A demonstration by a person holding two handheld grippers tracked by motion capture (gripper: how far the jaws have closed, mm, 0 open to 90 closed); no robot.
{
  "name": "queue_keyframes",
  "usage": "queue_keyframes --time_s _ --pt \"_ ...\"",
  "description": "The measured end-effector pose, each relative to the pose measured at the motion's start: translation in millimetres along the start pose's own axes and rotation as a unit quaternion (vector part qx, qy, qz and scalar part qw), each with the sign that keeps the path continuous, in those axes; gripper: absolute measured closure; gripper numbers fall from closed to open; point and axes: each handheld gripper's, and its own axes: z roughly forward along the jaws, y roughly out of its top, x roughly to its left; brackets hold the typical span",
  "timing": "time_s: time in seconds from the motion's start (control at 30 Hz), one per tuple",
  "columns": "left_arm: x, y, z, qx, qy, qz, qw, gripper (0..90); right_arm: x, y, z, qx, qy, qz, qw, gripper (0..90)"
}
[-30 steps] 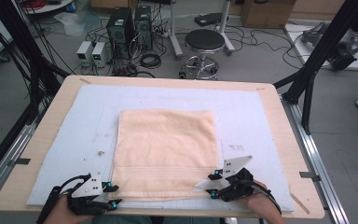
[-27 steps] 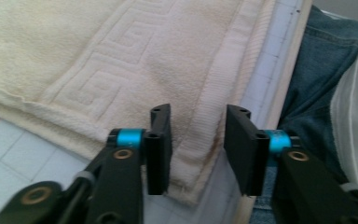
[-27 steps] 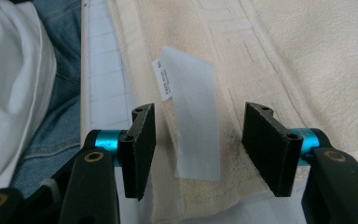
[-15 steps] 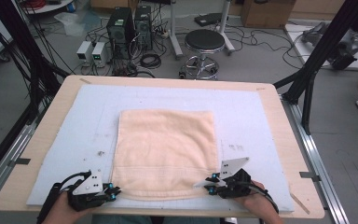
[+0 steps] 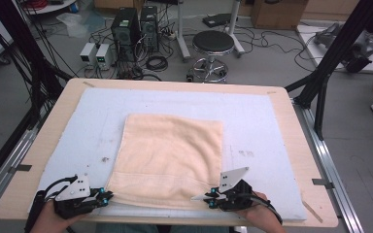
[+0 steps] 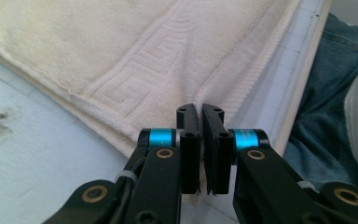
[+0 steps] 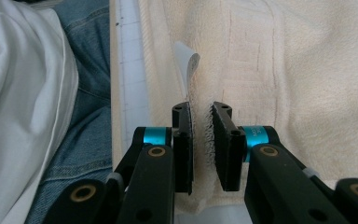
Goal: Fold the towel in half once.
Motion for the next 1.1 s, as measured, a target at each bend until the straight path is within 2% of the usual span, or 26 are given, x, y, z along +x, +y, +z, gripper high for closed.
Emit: queue_keyframes --time_s 0.07,0.1,0.17,0.2,0.3,0.43,0.53,0.6,0.67,0.73,0.8,0.83,0.87,0.9,0.93,1.03,1.1 --pt "-0.2 -2.3 1.8 0.001 -0.010 -0.007 0.9999 84.6 -1.8 0.0 -1.5 -0.002 0.006 0.011 0.9999 64.8" --pt "0.6 -2.5 1.3 0.000 -0.018 -0.009 0.9998 82.6 -3.2 0.0 -3.9 -0.008 0.000 0.012 0.9999 59.1" --pt "1.2 -1.5 -1.4 -0.008 -0.028 -0.011 0.9995 72.3 -5.5 1.1 -11.7 -0.025 -0.007 0.024 0.9994 51.4" --pt "2.1 0.6 -4.7 -0.016 -0.031 -0.008 0.9994 70.8 -6.7 1.9 -15.3 -0.028 -0.007 0.029 0.9992 47.8" --pt "6.2 9.8 -10.9 -0.031 -0.019 -0.002 0.9993 63.1 -16.0 7.8 -27.7 -0.040 -0.030 0.035 0.9981 43.8" --pt "19.5 26.1 -8.0 -0.051 0.006 -0.007 0.9987 57.5 -37.6 20.9 -39.6 -0.053 -0.080 0.047 0.9943 43.0" --pt "36.5 41.3 0.7 -0.060 0.022 -0.024 0.9977 57.1 -58.2 30.5 -44.7 -0.052 -0.119 0.055 0.9899 45.3" --pt "50.0 52.7 9.2 -0.061 0.031 -0.036 0.9970 57.1 -75.3 35.2 -46.9 -0.058 -0.135 0.062 0.9871 47.9" --pt "64.1 62.8 19.9 -0.068 0.041 -0.038 0.9961 56.7 -91.7 40.6 -47.2 -0.058 -0.154 0.071 0.9838 49.4" --pt "79.8 71.5 31.2 -0.067 0.052 -0.052 0.9951 54.5 -106.2 45.6 -46.5 -0.061 -0.166 0.075 0.9814 50.2" --pt "93.8 78.4 40.7 -0.072 0.076 -0.057 0.9929 53.8 -123.0 52.7 -45.5 -0.066 -0.177 0.078 0.9789 51.8" --pt "100.3 80.8 43.6 -0.076 0.077 -0.064 0.9921 53.9 -129.8 55.6 -44.4 -0.072 -0.178 0.083 0.9778 51.8" --pt "111.2 84.6 48.4 -0.082 0.077 -0.080 0.9905 54.3 -134.9 58.0 -43.2 -0.073 -0.177 0.088 0.9775 51.8" --pt "118.9 87.6 52.5 -0.087 0.085 -0.089 0.9886 54.8 -142.7 61.6 -39.8 -0.072 -0.178 0.090 0.9773 52.2" --pt "124.4 90.1 55.2 -0.086 0.091 -0.092 0.9878 56.1 -148.8 64.2 -36.2 -0.070 -0.181 0.092 0.9767 52.3" --pt "145.6 100.2 71.1 -0.075 0.115 -0.095 0.9860 55.3 -163.6 69.2 -23.5 -0.062 -0.175 0.092 0.9783 52.4" --pt "156.0 103.8 82.5 -0.053 0.126 -0.094 0.9861 52.8 -171.3 70.7 -12.6 -0.063 -0.159 0.094 0.9807 51.2"
